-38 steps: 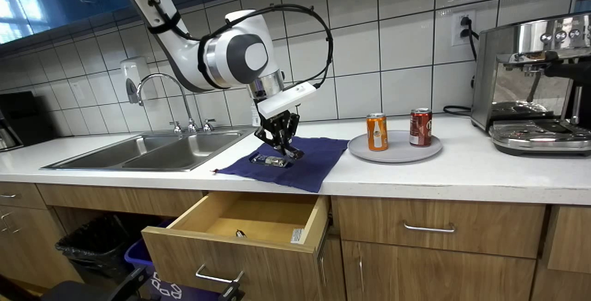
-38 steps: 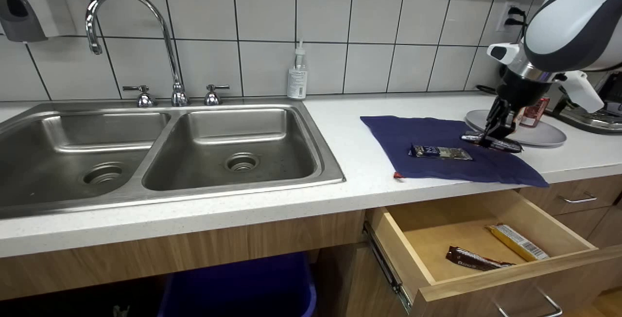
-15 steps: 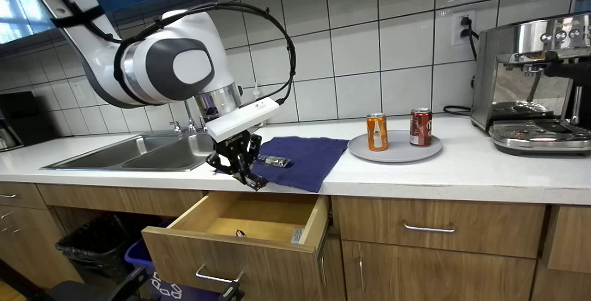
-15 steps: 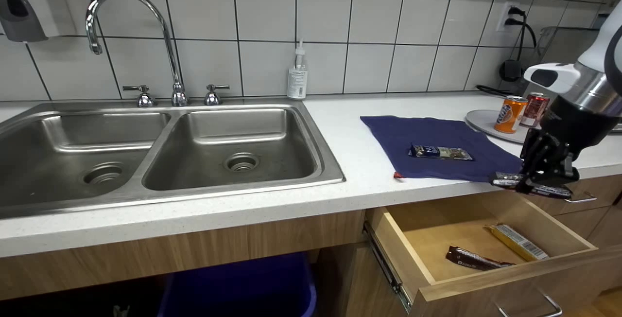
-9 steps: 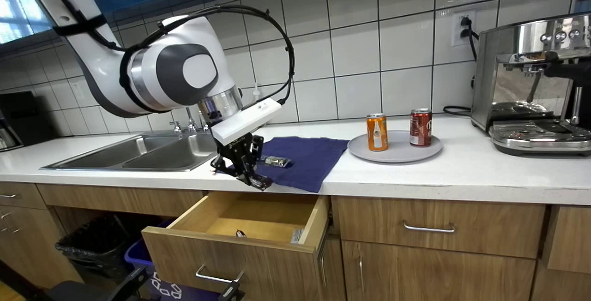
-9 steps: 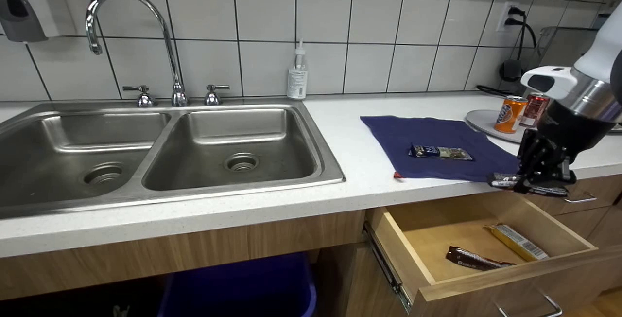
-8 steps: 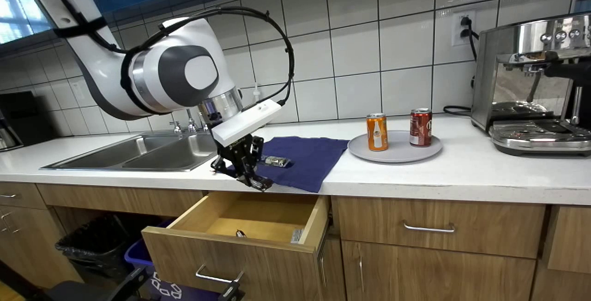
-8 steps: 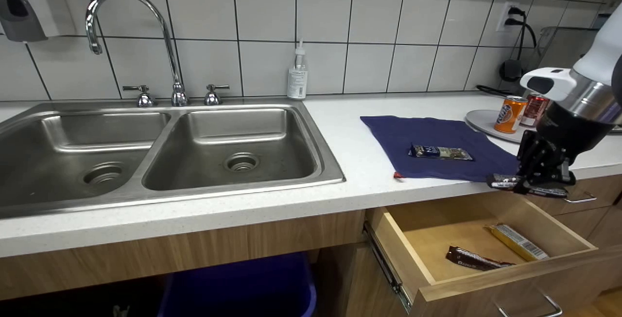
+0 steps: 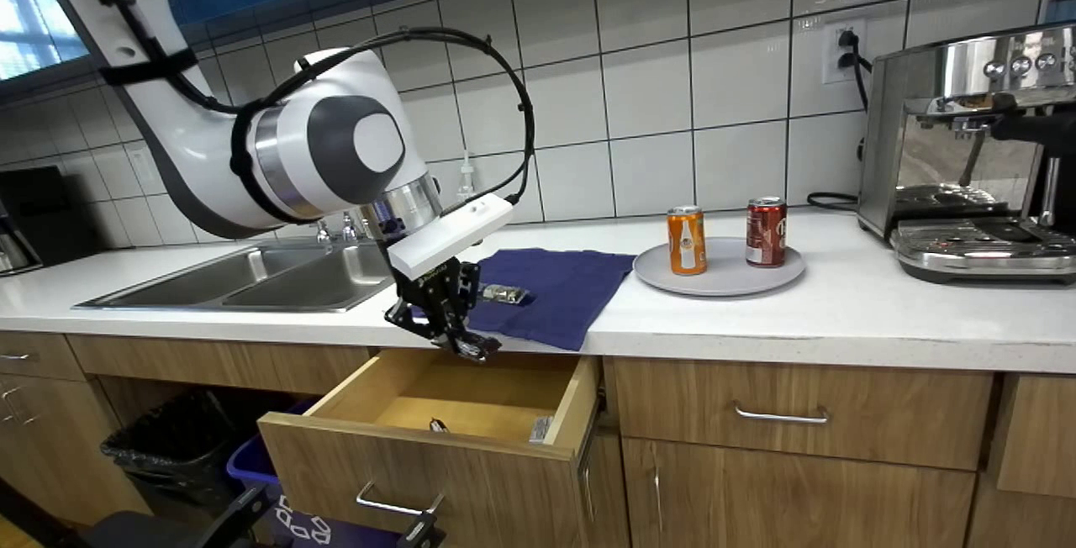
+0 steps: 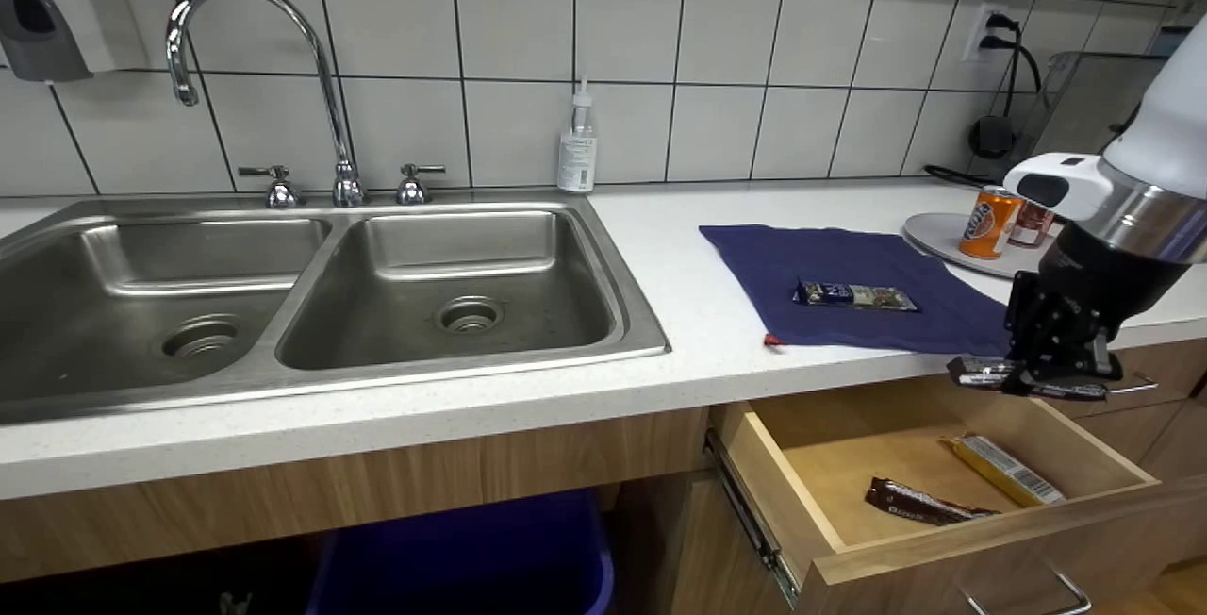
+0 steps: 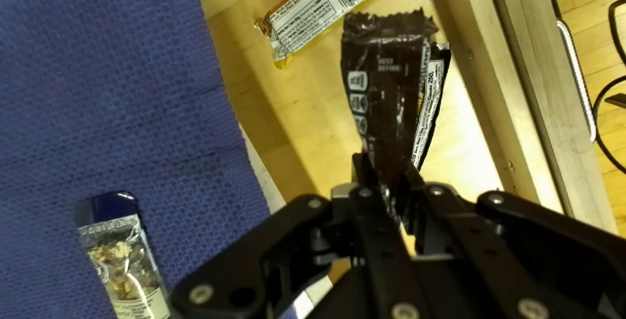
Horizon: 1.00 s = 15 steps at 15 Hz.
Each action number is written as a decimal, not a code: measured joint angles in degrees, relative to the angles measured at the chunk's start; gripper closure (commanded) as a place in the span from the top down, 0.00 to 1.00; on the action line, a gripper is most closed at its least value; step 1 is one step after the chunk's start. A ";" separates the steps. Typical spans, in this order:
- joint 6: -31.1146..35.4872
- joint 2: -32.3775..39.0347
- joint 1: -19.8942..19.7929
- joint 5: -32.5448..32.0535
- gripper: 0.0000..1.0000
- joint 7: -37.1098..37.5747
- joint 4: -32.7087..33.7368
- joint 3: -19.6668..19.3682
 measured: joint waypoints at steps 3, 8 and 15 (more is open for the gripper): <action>0.00 0.72 0.00 -4.72 0.04 3.27 0.00 -1.09; 0.00 1.48 0.05 -11.04 0.12 7.93 0.00 -2.67; 0.00 1.83 0.13 -14.55 0.76 10.76 0.03 -3.41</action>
